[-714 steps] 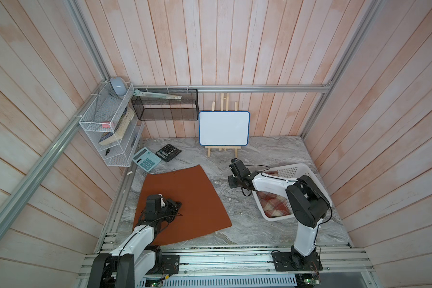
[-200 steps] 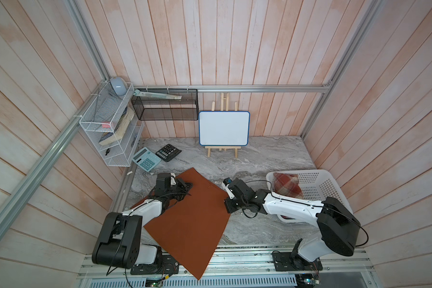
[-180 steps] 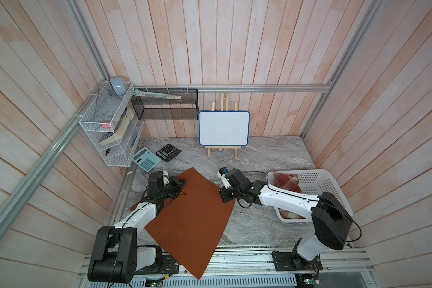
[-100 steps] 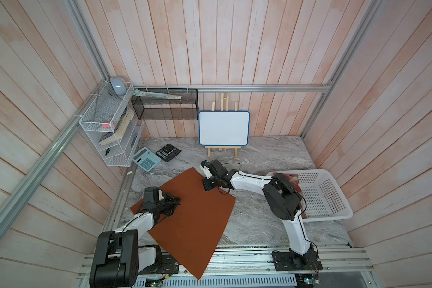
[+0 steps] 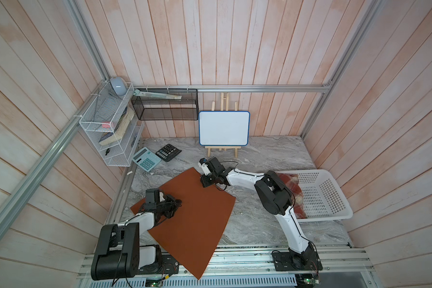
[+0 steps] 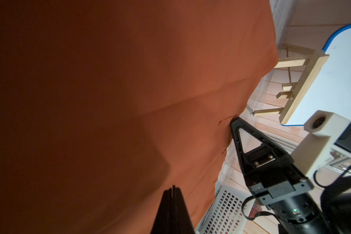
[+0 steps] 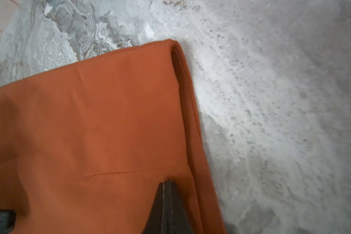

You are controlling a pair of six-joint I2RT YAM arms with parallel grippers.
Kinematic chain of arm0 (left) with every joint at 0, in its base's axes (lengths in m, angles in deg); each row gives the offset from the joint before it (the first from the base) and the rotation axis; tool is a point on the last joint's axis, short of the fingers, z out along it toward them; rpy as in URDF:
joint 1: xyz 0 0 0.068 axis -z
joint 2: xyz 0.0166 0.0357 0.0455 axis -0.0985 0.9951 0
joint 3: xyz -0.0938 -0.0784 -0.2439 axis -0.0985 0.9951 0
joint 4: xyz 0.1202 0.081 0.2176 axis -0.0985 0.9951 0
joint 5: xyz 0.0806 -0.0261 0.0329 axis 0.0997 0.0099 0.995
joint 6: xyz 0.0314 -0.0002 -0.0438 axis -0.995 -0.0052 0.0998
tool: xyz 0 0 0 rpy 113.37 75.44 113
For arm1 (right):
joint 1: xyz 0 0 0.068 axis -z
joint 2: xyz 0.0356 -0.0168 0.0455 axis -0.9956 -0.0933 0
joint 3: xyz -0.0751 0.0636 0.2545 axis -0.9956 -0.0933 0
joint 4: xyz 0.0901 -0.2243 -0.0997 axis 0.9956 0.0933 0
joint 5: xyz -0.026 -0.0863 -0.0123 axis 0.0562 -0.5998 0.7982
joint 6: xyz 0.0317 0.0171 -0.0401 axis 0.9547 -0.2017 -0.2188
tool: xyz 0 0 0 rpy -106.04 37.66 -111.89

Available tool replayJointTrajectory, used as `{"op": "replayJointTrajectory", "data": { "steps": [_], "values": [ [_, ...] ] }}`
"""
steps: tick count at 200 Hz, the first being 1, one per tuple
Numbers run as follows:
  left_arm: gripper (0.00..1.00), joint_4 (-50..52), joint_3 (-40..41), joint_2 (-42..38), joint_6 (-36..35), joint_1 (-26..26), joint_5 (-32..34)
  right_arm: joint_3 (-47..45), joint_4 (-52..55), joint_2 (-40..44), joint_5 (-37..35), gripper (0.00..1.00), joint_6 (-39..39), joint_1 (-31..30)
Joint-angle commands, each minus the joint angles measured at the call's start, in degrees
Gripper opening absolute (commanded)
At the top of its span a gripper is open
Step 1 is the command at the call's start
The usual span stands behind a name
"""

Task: Roll up the skirts
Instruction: Adjust the skirt at the center of the board.

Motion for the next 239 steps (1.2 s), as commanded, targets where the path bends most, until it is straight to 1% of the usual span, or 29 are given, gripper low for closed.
{"op": "replayJointTrajectory", "data": {
  "steps": [1,30,54,71,96,118,134,158,187,210,222,239],
  "values": [
    [0.00,-1.9,-0.8,0.6,-0.7,-0.3,-1.3,-4.6,1.6,-0.2,-0.4,0.00,1.0,2.3],
    [0.00,-2.2,-2.4,1.5,-1.0,-0.2,-1.8,-13.5,-3.4,3.9,-0.6,0.00,2.9,6.2],
    [0.00,-1.9,-3.9,1.8,-1.0,0.0,-2.4,-20.1,-4.0,7.5,-4.0,0.00,3.8,9.5],
    [0.00,-1.7,-4.7,1.7,-1.1,0.6,-2.0,-25.4,-5.1,11.2,-4.1,0.00,4.9,12.3],
    [0.00,-2.6,-5.5,2.9,-0.7,2.4,-1.5,-33.7,-5.5,17.8,-7.5,0.00,5.8,13.4],
    [0.00,-4.4,-6.9,5.4,-0.1,4.5,-1.6,-40.6,-5.8,22.8,-10.4,0.00,7.7,14.4],
    [0.00,-5.0,-9.1,8.2,-0.2,6.2,-1.6,-44.5,-6.2,25.7,-10.4,0.00,9.9,15.5],
    [0.00,-6.6,-12.7,13.0,0.5,8.2,-1.9,-47.0,-5.6,29.1,-9.7,0.00,11.1,14.8],
    [0.00,-9.7,-14.5,18.4,2.9,8.5,-2.8,-49.0,-3.9,35.5,-11.6,0.00,12.1,14.7],
    [0.00,-13.4,-15.0,22.2,5.9,8.6,-6.3,-47.1,-1.0,39.5,-11.5,0.00,10.9,14.4],
    [0.00,-14.8,-14.6,22.1,6.3,8.8,-7.0,-45.5,-0.5,41.3,-11.2,0.00,10.3,13.6],
    [0.00,-12.7,-12.8,18.1,5.0,9.3,-4.1,-41.9,1.0,41.5,-11.3,0.00,8.9,10.0]
  ]
}}
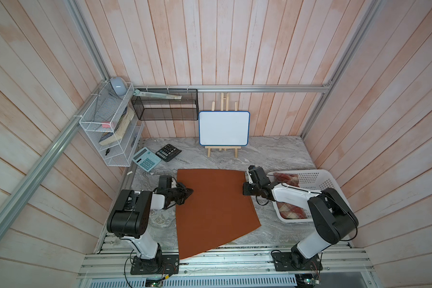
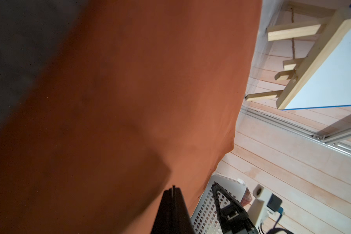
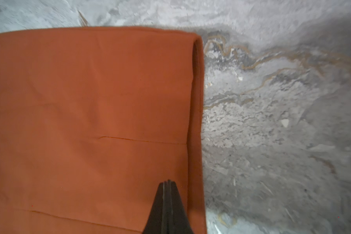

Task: Roll up the skirts
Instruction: Adjust the skirt at the center of the board.

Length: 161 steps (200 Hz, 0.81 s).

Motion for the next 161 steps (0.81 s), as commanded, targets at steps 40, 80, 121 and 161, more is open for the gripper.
{"op": "replayJointTrajectory", "data": {
  "steps": [40,80,121,161],
  "values": [
    [0.00,17.7,7.5,-22.9,-9.6,3.0,9.5,12.8,4.8,-5.6,0.8,0.00,-3.0,-17.2],
    [0.00,29.9,13.6,-43.8,-10.1,2.9,16.2,25.4,3.3,-20.6,5.5,0.00,-4.4,-24.6],
    [0.00,28.4,12.9,-39.7,-11.3,2.6,13.1,37.0,5.7,-30.5,5.8,0.00,-6.7,-24.0],
    [0.00,25.2,11.8,-37.7,-11.1,2.5,13.2,39.3,6.9,-35.2,8.9,0.00,-6.7,-19.8]
  ]
}}
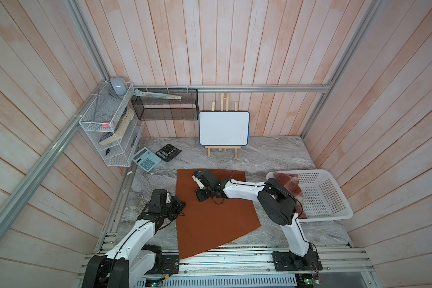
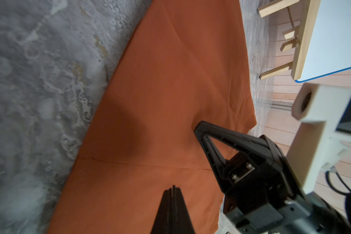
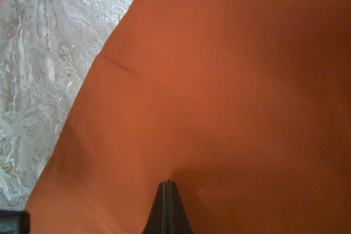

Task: Roll up the skirts
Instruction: Adjust the skirt at the center of the board.

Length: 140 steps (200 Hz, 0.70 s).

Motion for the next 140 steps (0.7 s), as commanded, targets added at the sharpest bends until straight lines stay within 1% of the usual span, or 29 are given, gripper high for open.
{"op": "replayJointTrajectory", "data": {
  "steps": [1,51,94,119,140],
  "values": [
    [0.00,-2.0,-1.1,1.0,-1.2,-0.2,0.3,1.2,2.5,-2.5,2.6,0.00,-0.9,3.3],
    [0.00,-4.6,-3.6,4.6,-0.7,-0.2,-0.8,-2.1,0.3,-3.3,4.6,0.00,-1.5,10.2],
    [0.00,-5.4,-4.7,5.7,-0.8,-0.3,-0.8,0.6,1.1,-6.2,5.7,0.00,-3.4,15.5],
    [0.00,-4.8,-5.0,5.0,-0.8,-0.3,-0.7,2.1,2.1,-6.6,6.1,0.00,-4.7,16.3],
    [0.00,-0.7,-4.5,2.2,-1.8,-0.3,-0.1,1.9,1.7,-5.7,6.7,0.00,-4.6,16.2]
  ]
}}
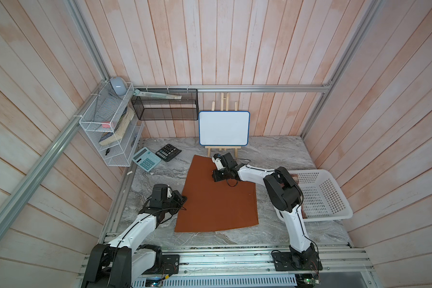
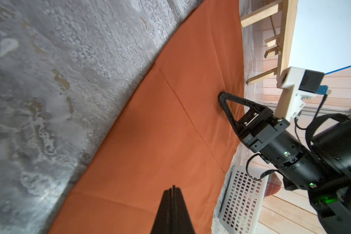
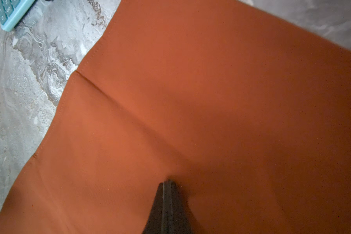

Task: Roll up the skirts
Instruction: Adjust the skirt at the center of the board, then fold the skirt at the center of the board.

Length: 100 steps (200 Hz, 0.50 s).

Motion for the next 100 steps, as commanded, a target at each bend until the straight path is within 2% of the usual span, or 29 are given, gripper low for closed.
{"op": "replayJointTrajectory", "data": {
  "steps": [1,25,48,59,82,100],
  "values": [
    [0.00,3.6,-0.8,-2.9,-1.7,-0.2,0.4,-0.5,4.6,-2.0,-0.2,0.00,-1.4,-0.3],
    [0.01,11.1,1.8,-9.6,-1.4,-0.4,2.0,-0.5,4.6,0.0,-1.8,0.00,-1.8,-0.2],
    [0.14,18.8,6.3,-19.1,3.6,-0.6,1.7,1.6,6.5,1.1,-3.8,0.00,-2.6,-0.1],
    [0.26,20.5,10.0,-25.0,7.9,-0.6,0.3,2.4,7.3,1.8,-3.9,0.00,-2.8,-0.1],
    [0.28,29.7,13.2,-37.8,14.1,-0.3,2.6,2.0,7.6,5.1,-4.1,0.04,-2.6,-0.4],
    [0.45,37.7,12.4,-45.2,18.3,-0.3,4.5,1.1,8.5,8.6,-5.3,0.10,-2.6,-1.3]
  ]
}}
